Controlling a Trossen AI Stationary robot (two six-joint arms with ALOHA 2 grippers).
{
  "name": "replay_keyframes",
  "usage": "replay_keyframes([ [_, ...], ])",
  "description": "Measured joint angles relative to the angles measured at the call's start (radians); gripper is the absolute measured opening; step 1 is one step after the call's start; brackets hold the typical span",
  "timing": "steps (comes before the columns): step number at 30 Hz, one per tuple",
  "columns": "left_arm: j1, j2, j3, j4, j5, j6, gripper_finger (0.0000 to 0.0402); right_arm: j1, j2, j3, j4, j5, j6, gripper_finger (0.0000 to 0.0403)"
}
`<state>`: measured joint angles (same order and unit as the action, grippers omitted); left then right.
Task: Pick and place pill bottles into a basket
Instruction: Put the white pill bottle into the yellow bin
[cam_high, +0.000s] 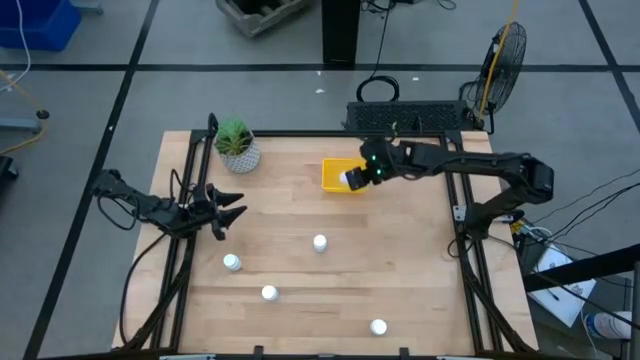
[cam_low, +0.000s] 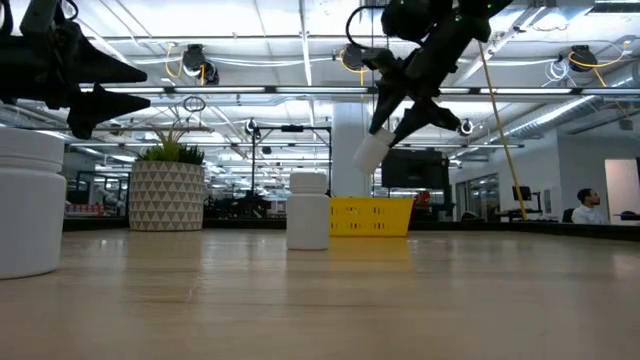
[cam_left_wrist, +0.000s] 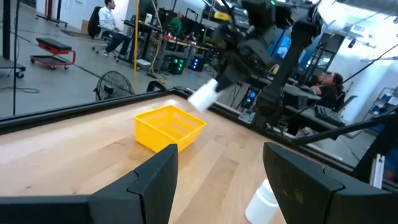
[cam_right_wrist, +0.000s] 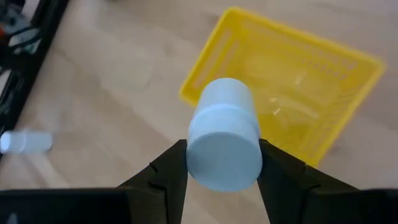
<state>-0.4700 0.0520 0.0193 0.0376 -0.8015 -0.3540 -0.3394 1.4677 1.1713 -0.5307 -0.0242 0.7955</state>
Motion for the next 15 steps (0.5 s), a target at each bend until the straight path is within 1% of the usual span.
replay_keyframes([
  [4, 0.000, 0.056, 0.000, 0.000, 0.000, -0.006, 0.0241, -0.058, 0.002, 0.000, -0.026, -0.005, -0.031, 0.0148],
  [9, 0.000, 0.152, 0.000, 0.000, 0.007, -0.097, 0.0241, -0.103, 0.009, 0.000, -0.034, -0.039, -0.062, 0.0148],
  [15, 0.000, 0.252, 0.000, 0.005, 0.009, -0.165, 0.0241, -0.121, 0.097, 0.052, -0.087, -0.079, -0.120, 0.0148],
])
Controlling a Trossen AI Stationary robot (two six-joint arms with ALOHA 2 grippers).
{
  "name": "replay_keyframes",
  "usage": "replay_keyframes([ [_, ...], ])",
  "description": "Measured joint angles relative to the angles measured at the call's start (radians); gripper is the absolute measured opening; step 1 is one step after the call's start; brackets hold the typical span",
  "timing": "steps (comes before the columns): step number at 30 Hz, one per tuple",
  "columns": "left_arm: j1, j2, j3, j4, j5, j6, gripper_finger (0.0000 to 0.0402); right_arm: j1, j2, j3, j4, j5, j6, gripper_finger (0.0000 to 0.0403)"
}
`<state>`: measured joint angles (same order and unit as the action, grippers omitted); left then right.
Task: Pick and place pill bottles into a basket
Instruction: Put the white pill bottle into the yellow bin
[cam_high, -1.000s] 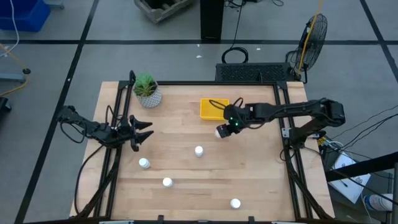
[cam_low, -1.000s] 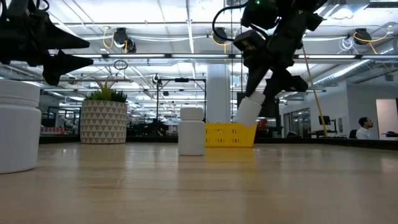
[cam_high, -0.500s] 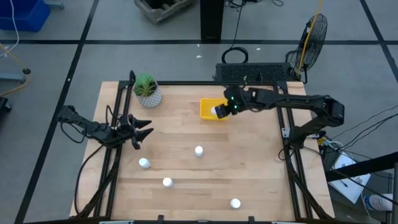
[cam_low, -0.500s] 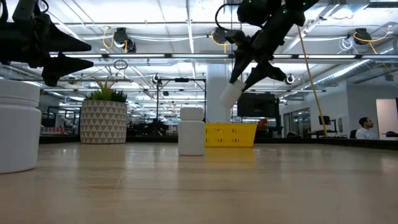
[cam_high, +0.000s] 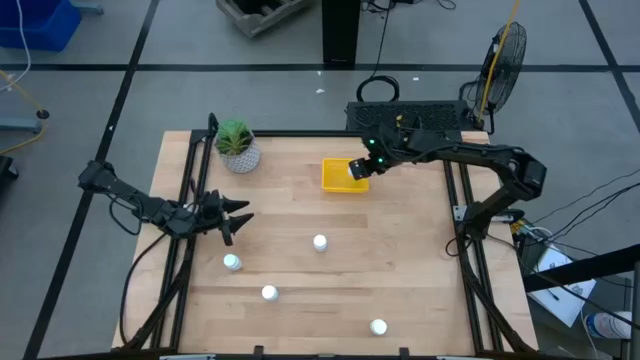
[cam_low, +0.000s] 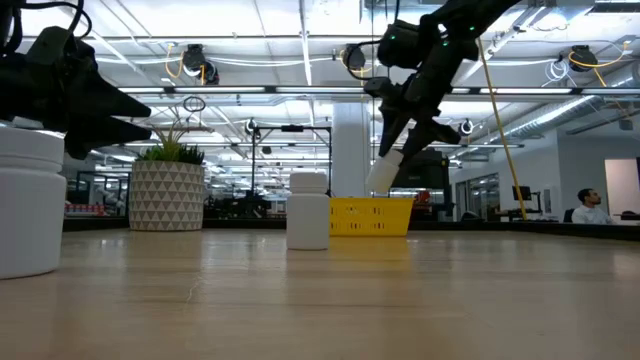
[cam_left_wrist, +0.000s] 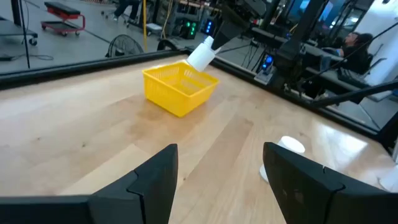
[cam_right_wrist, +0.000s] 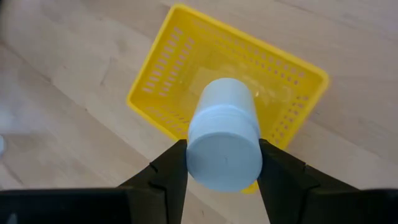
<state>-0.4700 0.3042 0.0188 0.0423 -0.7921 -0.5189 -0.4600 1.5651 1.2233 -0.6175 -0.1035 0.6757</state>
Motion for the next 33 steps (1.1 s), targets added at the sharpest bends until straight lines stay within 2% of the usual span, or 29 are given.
replay_keyframes([
  [4, 0.000, 0.031, -0.001, 0.012, 0.009, -0.027, 0.0241, 0.002, 0.073, 0.077, -0.014, -0.001, -0.029, 0.0148],
  [12, 0.000, 0.038, -0.002, 0.017, 0.010, -0.039, 0.0241, 0.006, 0.248, 0.258, -0.268, 0.031, -0.136, 0.0148],
  [25, 0.000, 0.038, -0.001, 0.020, 0.005, -0.036, 0.0241, 0.001, 0.265, 0.268, -0.301, 0.050, -0.165, 0.0148],
  [33, 0.000, 0.038, -0.001, 0.020, -0.002, -0.036, 0.0241, 0.001, 0.270, 0.268, -0.336, 0.024, -0.168, 0.0148],
])
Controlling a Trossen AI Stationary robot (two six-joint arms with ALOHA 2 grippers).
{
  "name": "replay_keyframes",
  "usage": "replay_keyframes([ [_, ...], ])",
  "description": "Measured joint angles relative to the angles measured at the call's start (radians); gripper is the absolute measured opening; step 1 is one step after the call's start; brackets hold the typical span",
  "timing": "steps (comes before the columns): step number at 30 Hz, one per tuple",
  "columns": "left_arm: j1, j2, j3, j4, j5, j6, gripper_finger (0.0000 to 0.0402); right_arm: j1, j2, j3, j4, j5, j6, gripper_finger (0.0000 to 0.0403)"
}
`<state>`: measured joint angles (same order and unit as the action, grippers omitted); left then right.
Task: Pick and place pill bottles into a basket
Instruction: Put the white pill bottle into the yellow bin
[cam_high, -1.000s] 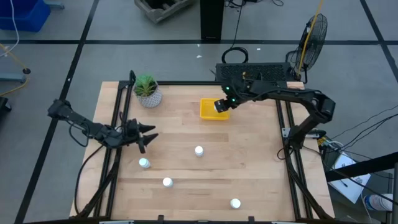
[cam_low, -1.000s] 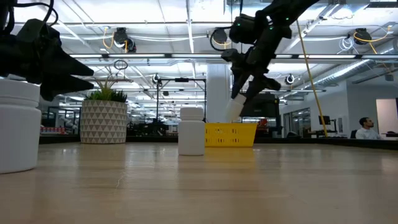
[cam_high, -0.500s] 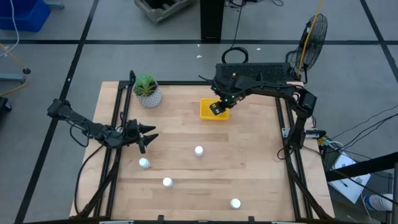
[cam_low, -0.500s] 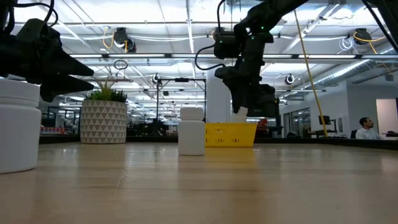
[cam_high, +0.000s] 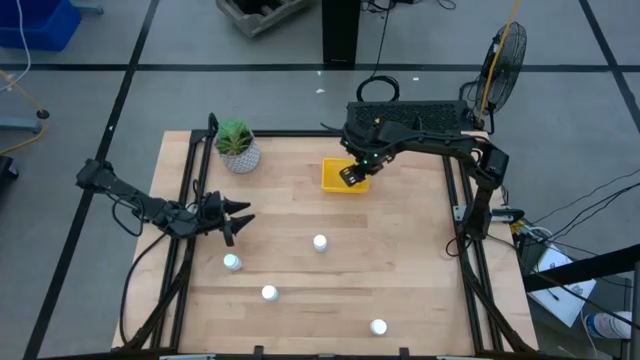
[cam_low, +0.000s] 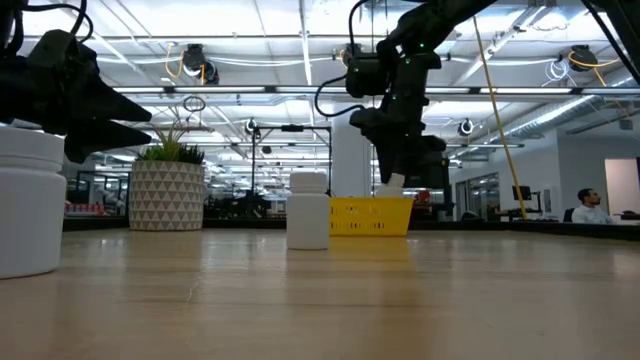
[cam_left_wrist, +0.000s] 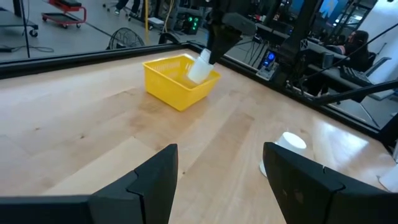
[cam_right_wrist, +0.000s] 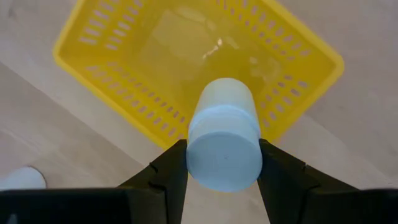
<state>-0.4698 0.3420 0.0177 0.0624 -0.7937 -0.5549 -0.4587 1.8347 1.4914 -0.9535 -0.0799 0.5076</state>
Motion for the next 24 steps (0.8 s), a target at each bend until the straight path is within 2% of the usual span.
replay_keyframes([
  [21, 0.000, 0.000, 0.001, 0.003, -0.010, 0.003, 0.0241, 0.016, 0.057, -0.020, -0.001, -0.026, -0.023, 0.0148],
  [24, 0.000, 0.000, 0.001, 0.002, -0.010, 0.014, 0.0241, 0.016, 0.057, -0.020, 0.002, -0.024, -0.024, 0.0180],
])
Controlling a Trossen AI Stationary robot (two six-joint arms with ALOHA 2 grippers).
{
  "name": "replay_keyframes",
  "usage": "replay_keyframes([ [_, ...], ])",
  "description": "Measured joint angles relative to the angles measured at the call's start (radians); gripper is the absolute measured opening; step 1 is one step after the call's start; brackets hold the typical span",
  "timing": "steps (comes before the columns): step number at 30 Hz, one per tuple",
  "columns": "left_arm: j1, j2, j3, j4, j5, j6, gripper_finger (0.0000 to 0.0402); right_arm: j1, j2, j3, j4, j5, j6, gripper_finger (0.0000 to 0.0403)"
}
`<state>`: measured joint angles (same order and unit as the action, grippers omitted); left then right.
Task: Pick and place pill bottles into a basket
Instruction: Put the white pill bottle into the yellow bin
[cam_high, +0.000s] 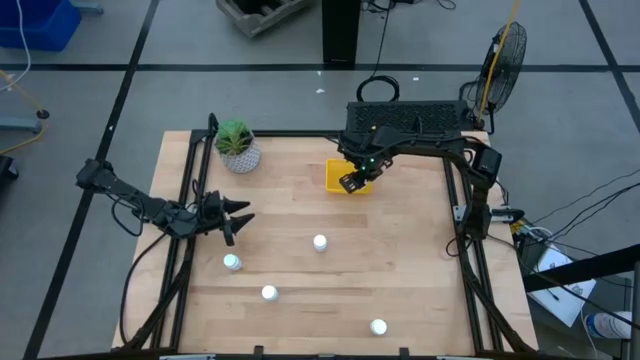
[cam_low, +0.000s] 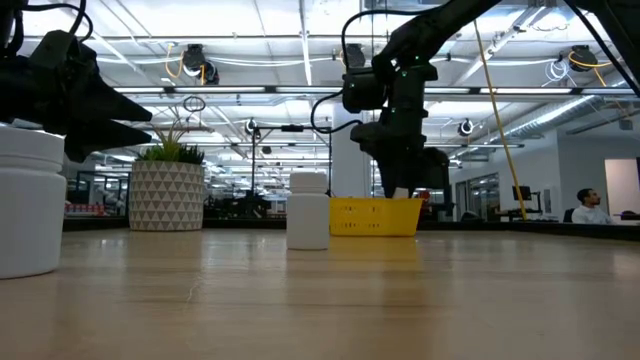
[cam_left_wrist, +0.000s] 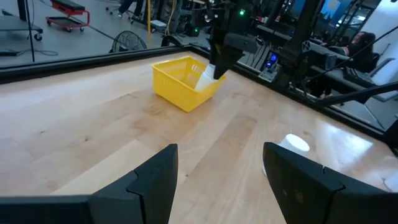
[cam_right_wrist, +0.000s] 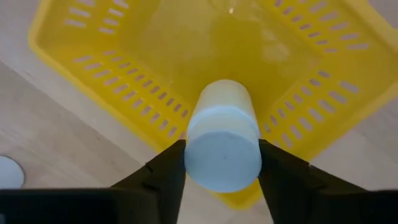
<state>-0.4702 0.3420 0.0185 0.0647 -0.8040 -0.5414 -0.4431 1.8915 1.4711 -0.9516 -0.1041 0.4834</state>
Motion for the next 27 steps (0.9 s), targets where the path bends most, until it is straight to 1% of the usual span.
replay_keyframes([
  [4, 0.000, 0.000, 0.000, 0.000, 0.000, 0.016, 0.0241, 0.000, 0.001, -0.001, 0.009, 0.003, -0.008, 0.0227],
  [7, 0.000, 0.000, 0.000, 0.000, 0.000, 0.015, 0.0241, 0.000, 0.001, -0.001, 0.016, 0.003, -0.007, 0.0241],
  [9, 0.000, 0.000, 0.000, 0.000, 0.001, 0.015, 0.0241, 0.000, -0.001, -0.001, 0.015, 0.003, -0.008, 0.0242],
  [11, 0.000, 0.000, 0.000, 0.000, 0.027, 0.017, 0.0241, 0.000, -0.013, -0.001, 0.017, 0.003, -0.014, 0.0240],
  [16, 0.000, 0.000, 0.000, -0.001, 0.154, 0.123, 0.0241, 0.000, -0.066, -0.001, 0.015, -0.001, -0.007, 0.0224],
  [19, 0.000, 0.000, 0.000, 0.008, 0.220, 0.140, 0.0241, 0.013, -0.107, -0.001, 0.020, -0.001, 0.002, 0.0218],
  [23, 0.000, 0.000, 0.001, 0.026, 0.263, 0.149, 0.0241, 0.058, -0.149, -0.001, 0.039, -0.002, 0.028, 0.0215],
  [27, 0.000, 0.000, 0.001, 0.038, 0.267, 0.157, 0.0241, 0.137, -0.176, -0.001, 0.108, -0.006, 0.055, 0.0215],
])
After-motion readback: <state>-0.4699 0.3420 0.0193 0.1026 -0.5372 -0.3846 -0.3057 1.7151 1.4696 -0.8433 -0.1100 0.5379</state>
